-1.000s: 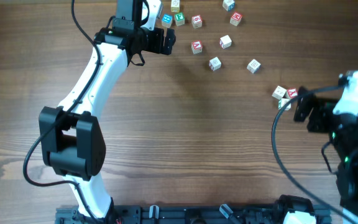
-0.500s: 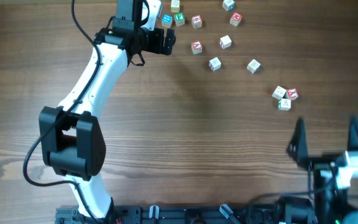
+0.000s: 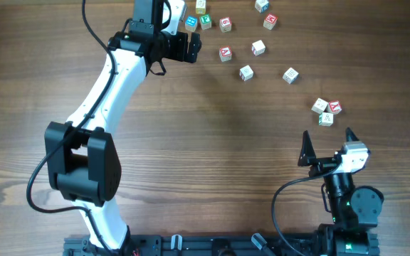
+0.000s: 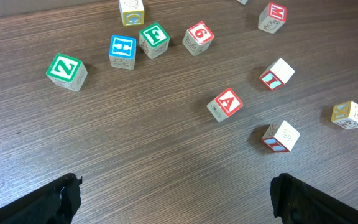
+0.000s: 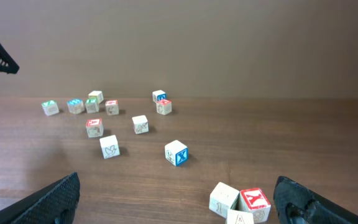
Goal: Form a circle
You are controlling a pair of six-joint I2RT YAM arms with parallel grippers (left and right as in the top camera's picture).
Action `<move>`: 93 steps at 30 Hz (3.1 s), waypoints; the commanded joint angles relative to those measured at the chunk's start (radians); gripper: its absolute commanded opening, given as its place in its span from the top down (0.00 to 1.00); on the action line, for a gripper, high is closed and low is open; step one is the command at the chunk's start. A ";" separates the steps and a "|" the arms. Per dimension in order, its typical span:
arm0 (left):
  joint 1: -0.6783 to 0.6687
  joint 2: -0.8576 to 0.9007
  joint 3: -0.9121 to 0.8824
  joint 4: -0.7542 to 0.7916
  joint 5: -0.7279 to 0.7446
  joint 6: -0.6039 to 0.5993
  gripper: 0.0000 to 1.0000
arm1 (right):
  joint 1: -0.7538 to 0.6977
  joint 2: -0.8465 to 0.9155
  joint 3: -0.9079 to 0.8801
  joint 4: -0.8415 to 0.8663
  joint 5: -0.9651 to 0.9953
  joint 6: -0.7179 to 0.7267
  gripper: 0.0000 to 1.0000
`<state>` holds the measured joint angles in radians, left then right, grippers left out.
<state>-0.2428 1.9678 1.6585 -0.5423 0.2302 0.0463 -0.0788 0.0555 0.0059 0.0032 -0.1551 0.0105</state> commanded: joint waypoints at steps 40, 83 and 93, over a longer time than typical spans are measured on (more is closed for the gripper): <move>0.192 -1.142 -0.009 -0.278 0.008 -0.002 0.00 | 0.003 0.021 0.000 0.005 0.016 0.016 0.00; 0.351 -1.964 -1.653 0.479 -0.083 0.020 0.00 | 0.003 0.021 0.000 0.005 0.016 0.016 0.00; 0.351 -1.964 -1.653 0.479 -0.083 0.020 0.00 | 0.004 0.021 0.000 0.005 0.016 0.016 0.00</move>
<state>0.1097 0.0139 0.0082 -0.0544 0.1608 0.0658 -0.0788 0.0792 0.0063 0.0036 -0.1486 0.0143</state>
